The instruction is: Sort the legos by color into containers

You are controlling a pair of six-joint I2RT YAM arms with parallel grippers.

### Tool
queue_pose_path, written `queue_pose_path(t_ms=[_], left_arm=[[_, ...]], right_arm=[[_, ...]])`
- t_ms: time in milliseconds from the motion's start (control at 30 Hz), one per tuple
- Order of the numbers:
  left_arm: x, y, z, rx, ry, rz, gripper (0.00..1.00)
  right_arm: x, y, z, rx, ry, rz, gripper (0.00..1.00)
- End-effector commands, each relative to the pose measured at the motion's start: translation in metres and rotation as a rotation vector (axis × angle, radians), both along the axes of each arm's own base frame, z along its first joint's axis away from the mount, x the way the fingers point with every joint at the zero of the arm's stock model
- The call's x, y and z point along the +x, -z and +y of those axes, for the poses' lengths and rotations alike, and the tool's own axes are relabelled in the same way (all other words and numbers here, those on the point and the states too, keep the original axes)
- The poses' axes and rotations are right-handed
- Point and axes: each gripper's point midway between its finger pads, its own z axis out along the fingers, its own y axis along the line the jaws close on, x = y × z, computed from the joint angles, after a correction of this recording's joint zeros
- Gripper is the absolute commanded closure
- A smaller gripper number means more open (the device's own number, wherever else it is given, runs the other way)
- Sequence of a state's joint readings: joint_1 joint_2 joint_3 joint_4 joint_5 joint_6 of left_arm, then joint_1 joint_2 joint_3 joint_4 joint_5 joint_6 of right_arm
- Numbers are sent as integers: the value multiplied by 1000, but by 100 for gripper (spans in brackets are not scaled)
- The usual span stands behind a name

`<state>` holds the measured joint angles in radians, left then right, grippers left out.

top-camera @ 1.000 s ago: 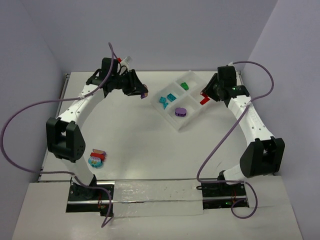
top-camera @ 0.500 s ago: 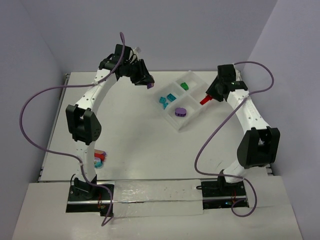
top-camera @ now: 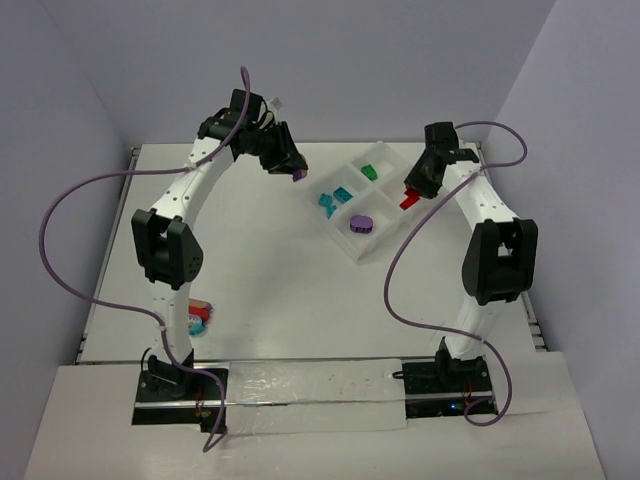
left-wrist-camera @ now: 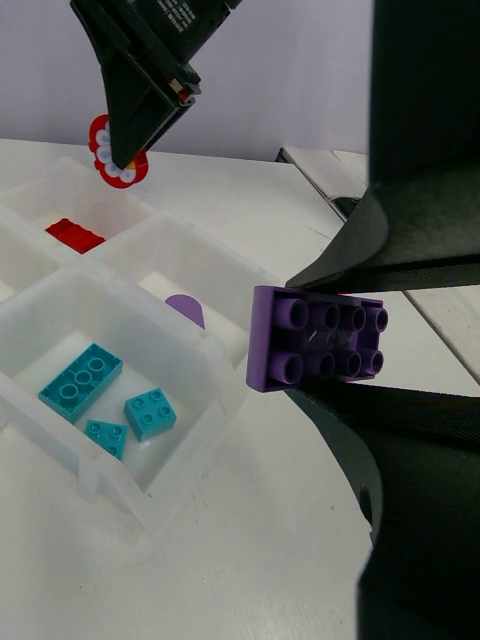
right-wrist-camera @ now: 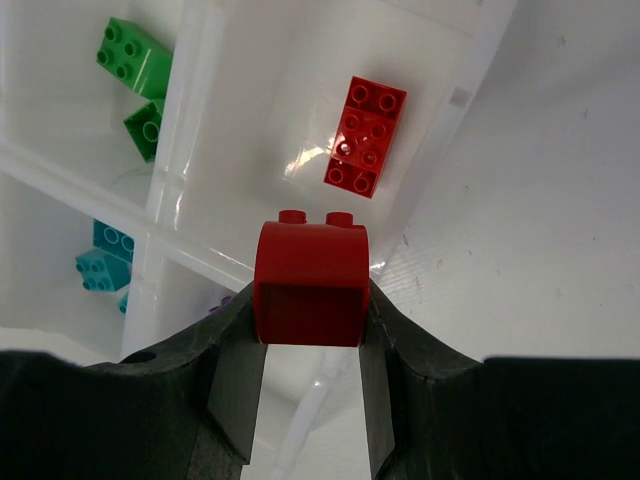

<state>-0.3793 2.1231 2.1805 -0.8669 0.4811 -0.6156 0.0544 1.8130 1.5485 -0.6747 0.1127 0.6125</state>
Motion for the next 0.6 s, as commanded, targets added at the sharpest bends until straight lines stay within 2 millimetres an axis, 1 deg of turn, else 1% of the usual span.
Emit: queue_pose_path(t_ms=[0,33,67,200,267,333,400,433,533,567], left_arm=[[-22,-10,-19,-23,92,-16,100],[-23,-5,-22,-24,105,-4,100],[-26,-3,-27,-26,122,3,100],[-32,-2,-36,-16,153,-11,100],[-36,0,-39,-9,169,-12,100],[-50,10,-55,3,232,-19,100],[-60,20,-67,26,277,-23,100],[-61,21,-68,31,280,-25,100],[-79,42,-78,87,322,-11,100],[-86,44,-86,89,351,-28,100]], right_arm=[[19,-18,-10,-28,32,-58,74],[20,-16,-11,-35,34,-56,70],[21,-15,-13,-42,35,-53,63],[26,-10,-12,-42,24,-40,29],[29,-9,-11,-40,23,-39,25],[31,-6,-13,-48,36,-35,21],[29,-5,-14,-49,46,-32,20],[28,-7,-14,-47,47,-36,20],[14,-25,-10,-17,45,-70,20],[8,-40,-8,-2,45,-104,20]])
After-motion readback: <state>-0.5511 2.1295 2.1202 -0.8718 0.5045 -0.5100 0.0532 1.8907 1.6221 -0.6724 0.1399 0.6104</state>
